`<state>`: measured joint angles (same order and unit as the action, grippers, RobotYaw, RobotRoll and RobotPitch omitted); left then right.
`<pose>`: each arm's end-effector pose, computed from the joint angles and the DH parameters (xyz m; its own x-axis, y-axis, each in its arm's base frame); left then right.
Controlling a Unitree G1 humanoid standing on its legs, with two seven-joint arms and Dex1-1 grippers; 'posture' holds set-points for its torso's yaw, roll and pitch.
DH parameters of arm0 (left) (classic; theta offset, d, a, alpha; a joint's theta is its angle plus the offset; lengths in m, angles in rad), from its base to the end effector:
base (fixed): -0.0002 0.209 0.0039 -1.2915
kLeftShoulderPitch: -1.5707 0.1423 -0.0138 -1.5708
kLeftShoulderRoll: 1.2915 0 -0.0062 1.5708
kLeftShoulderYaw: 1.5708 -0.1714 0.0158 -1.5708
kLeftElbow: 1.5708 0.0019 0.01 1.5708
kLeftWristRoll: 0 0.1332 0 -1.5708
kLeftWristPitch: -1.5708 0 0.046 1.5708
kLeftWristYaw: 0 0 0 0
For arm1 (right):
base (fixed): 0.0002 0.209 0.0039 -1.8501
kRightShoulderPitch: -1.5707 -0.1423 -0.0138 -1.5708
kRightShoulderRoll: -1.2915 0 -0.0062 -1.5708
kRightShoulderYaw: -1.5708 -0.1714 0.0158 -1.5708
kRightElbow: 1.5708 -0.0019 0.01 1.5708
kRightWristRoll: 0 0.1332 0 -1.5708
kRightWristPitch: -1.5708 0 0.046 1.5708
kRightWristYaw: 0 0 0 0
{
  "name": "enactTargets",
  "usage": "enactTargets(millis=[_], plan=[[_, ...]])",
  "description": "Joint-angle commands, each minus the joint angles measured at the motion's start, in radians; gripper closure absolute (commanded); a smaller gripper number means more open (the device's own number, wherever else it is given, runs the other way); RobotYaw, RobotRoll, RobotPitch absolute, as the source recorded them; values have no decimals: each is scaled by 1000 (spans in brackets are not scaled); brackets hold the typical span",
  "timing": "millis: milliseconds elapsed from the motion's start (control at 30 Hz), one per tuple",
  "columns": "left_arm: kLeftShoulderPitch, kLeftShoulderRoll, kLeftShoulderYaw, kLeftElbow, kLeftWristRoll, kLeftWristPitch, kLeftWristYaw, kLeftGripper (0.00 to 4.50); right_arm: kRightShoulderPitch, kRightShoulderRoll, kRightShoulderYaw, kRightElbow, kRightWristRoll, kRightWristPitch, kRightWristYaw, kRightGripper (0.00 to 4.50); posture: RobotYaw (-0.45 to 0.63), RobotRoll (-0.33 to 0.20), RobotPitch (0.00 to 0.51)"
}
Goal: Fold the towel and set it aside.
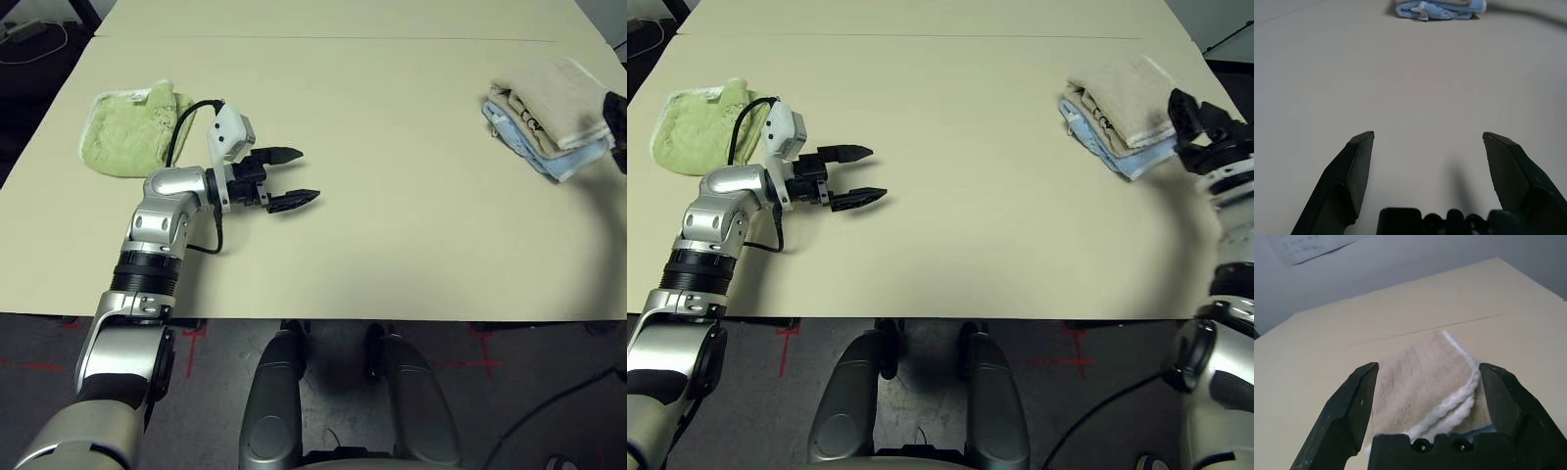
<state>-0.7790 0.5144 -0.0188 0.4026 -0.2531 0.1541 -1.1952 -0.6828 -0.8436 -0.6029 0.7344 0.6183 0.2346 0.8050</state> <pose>0.3121 0.2151 0.2029 0.4104 -0.9040 -0.1201 0.8828 0.3608 0.3009 0.2366 -0.3869 0.2102 0.9261 0.1177 0.3583 -0.1994 0.9593 0.2002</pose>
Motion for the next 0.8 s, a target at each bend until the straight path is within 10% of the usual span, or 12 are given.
enactTargets(millis=[33,800], plan=[[4,0,-4,-8,-9,3,0,0,15,-24,11,-29,-23,-41,40,36,-8,0,255],[-58,-160,161,188,94,-175,725,0,-319,433,224,220,-260,-409,-300,36,57,0,259]])
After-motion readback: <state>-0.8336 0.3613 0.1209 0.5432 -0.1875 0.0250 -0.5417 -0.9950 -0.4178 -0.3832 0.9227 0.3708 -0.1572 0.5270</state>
